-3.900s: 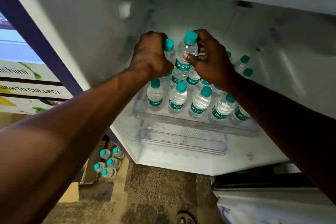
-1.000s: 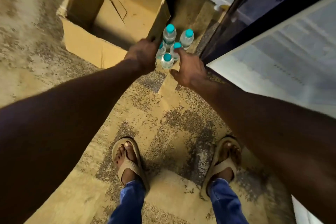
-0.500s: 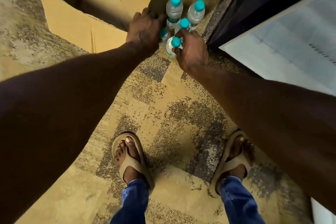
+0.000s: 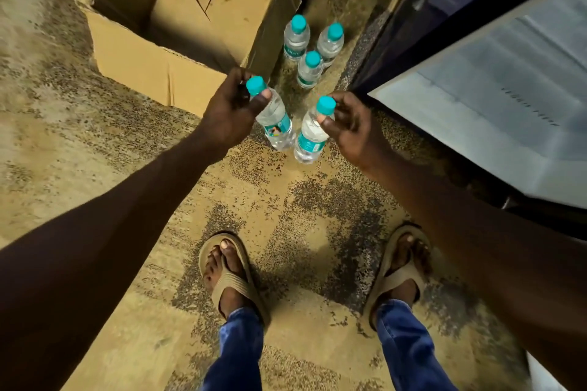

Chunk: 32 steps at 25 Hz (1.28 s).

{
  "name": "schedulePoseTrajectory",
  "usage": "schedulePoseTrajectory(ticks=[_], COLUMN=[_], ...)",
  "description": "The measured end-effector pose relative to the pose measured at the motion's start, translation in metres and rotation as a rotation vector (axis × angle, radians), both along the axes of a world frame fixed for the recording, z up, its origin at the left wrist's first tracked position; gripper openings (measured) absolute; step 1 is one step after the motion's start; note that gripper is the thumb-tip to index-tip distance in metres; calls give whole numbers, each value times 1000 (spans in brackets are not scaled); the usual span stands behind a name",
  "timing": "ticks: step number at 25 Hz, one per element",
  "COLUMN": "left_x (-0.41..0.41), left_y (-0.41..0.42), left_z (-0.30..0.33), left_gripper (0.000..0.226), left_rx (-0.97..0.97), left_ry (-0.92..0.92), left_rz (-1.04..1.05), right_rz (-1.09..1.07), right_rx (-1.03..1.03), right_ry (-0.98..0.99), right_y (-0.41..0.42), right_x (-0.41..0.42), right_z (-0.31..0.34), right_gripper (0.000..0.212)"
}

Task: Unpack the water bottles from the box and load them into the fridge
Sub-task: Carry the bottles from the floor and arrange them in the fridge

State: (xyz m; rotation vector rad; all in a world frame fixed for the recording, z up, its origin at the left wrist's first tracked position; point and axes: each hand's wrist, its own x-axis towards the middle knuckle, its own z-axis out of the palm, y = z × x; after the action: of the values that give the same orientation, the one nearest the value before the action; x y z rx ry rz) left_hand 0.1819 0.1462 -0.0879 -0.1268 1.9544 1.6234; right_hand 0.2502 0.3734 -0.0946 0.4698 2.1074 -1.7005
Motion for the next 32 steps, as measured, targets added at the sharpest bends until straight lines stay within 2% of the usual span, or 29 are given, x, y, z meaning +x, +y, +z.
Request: schedulePoseTrajectory(ticks=[2, 5, 9, 13, 15, 18, 20, 24, 27, 30, 32], left_x=[12, 28, 48, 66, 73, 84, 89, 98, 102, 107, 112], left_y=[-1, 9, 20, 28, 28, 29, 28, 21, 10, 3, 2], left_z=[11, 26, 45, 55, 53, 49, 48, 54, 54, 50, 50], left_gripper=[10, 12, 36, 36, 43, 46, 44, 24, 26, 21, 20], left_rx=[77, 89, 114, 186, 169, 135, 172, 333, 249, 142, 111], left_ry=[-94, -177, -286, -385, -406, -442, -537, -708, -669, -651, -648], left_rz=[93, 171, 198, 219, 216, 283, 322, 229, 146, 124, 119], right_rz=[-41, -166, -219, -263, -267, -255, -250, -226, -169, -112, -81], right_rx=[-127, -297, -337, -340, -315, -246, -281, -308, -269, -271, -228], right_ry=[-66, -126, -142, -221, -271, -379, -410, -438, -459, -416, -414], right_y=[-1, -10, -32, -47, -52, -56, -58, -53, -47, -42, -43], right_x=[10, 20, 27, 28, 30, 37, 44, 58, 68, 75, 80], right_z=[14, 36, 54, 60, 57, 54, 54, 51, 49, 51, 53], right_gripper=[32, 28, 31, 45, 50, 75, 83, 60, 62, 49, 63])
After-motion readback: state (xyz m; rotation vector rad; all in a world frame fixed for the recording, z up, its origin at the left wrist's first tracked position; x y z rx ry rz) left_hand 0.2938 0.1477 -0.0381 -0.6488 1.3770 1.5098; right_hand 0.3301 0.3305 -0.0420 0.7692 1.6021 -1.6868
